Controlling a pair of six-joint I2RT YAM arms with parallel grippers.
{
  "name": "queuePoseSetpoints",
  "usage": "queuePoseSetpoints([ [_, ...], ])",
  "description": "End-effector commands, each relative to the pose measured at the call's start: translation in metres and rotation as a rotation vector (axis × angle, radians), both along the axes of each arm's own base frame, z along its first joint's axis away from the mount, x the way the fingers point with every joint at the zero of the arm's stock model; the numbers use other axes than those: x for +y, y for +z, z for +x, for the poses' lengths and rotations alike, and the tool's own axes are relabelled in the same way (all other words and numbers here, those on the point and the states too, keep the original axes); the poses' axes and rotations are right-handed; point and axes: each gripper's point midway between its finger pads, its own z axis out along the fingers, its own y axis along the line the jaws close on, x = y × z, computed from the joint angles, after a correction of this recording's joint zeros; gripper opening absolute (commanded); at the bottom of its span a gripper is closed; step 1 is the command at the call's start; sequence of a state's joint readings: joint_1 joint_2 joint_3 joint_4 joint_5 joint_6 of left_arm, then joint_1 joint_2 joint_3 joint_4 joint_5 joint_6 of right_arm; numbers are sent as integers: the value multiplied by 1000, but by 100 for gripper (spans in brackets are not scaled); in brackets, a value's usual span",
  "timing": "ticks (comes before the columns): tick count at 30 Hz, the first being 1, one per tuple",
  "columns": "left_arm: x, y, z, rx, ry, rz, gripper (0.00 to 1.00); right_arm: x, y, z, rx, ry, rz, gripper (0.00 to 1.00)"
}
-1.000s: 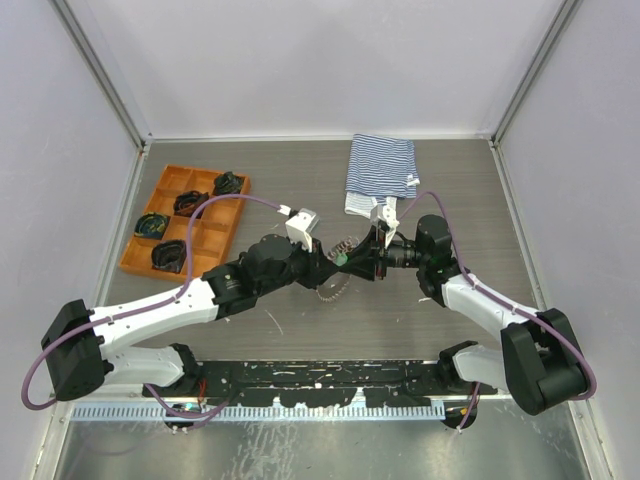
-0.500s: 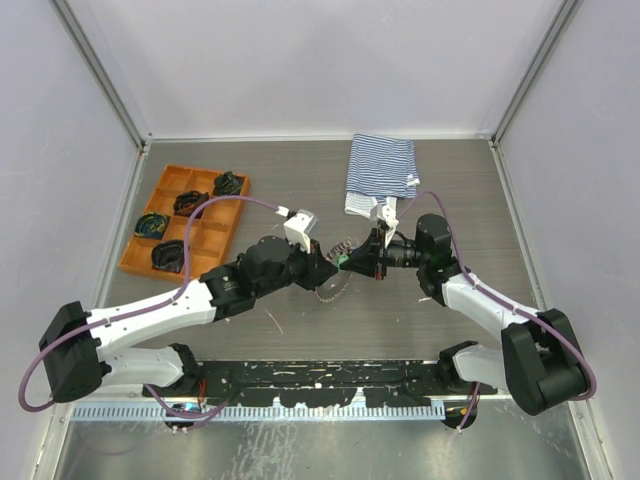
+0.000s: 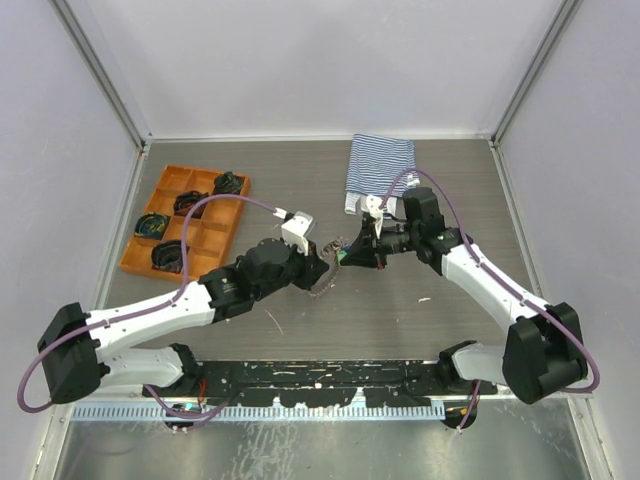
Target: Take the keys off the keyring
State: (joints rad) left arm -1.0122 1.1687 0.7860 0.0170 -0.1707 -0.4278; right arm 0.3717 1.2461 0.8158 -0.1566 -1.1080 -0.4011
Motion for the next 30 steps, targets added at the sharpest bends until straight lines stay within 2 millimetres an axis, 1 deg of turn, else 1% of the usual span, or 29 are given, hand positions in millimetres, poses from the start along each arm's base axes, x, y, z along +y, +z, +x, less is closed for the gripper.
queuePoseSetpoints([
  [1,-3,9,14,-77,25,-2,0,-7,-7,-4,-9,38,-120,1],
  [6,-5,-1,16,-90,14,28,0,-18,-16,12,-29,-6,-254,1],
  [10,-8,-7,15,-107,-13,45,0,-23,-16,12,-26,4,-291,1],
  [12,-9,-12,14,-116,-32,48,0,-22,-20,11,-5,12,-295,1],
  [13,-13,-12,12,-136,-60,29,0,-21,-25,11,24,21,-300,1],
  [16,-16,-17,8,-153,-93,12,0,-20,-24,9,42,37,-294,0],
  [17,-16,-18,7,-158,-100,5,3,-19,-23,7,44,48,-288,1],
  [19,-17,-21,4,-158,-117,-2,13,-19,-21,4,37,65,-277,1],
  [24,-17,-24,-3,-171,-155,-17,25,-18,-21,-2,49,100,-264,1],
  [27,-12,-21,-7,-184,-160,-22,31,-18,-25,-1,56,100,-270,1],
  [30,-4,-14,-14,-207,-175,-36,38,-19,-24,-2,53,107,-266,1],
])
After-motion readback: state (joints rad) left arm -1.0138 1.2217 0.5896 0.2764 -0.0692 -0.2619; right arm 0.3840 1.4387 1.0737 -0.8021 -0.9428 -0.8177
